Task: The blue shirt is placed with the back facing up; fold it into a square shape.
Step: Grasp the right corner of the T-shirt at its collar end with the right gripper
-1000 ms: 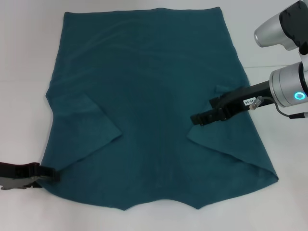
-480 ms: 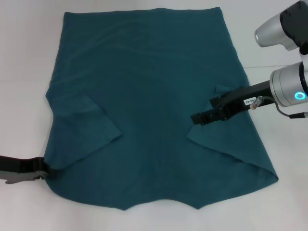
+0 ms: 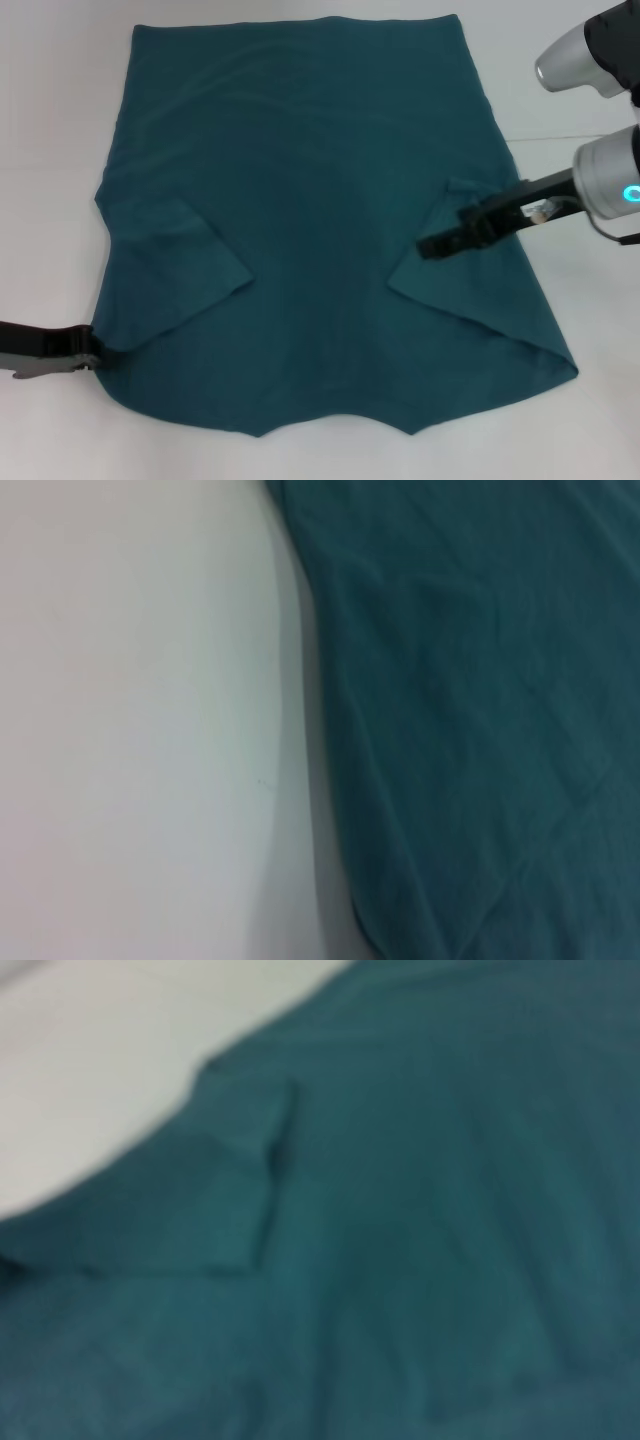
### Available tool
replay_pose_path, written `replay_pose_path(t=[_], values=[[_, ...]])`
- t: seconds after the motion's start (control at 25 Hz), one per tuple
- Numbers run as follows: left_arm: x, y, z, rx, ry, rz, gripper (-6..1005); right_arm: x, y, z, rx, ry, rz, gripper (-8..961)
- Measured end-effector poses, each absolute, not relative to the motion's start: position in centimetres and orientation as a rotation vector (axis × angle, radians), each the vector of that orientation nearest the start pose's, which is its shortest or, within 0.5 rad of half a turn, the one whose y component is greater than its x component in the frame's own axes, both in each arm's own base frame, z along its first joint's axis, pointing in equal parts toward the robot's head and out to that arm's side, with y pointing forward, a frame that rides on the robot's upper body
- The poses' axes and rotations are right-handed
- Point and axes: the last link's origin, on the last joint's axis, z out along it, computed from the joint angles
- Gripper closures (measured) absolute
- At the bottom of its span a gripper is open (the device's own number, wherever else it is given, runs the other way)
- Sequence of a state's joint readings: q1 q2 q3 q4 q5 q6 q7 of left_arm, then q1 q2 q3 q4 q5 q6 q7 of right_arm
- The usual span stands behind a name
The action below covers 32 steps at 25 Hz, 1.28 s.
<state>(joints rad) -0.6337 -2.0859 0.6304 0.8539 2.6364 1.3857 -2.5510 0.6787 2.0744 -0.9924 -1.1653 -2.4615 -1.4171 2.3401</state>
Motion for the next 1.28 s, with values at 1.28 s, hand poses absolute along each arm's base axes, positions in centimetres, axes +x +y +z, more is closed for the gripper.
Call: replay_pose_path(t=[1.28], values=[[-30.2,36.2,2.3,-2.120,-1.750,-0.063,972,26.1,34.5,4.4,-2.087,1.501,-0.537,41]])
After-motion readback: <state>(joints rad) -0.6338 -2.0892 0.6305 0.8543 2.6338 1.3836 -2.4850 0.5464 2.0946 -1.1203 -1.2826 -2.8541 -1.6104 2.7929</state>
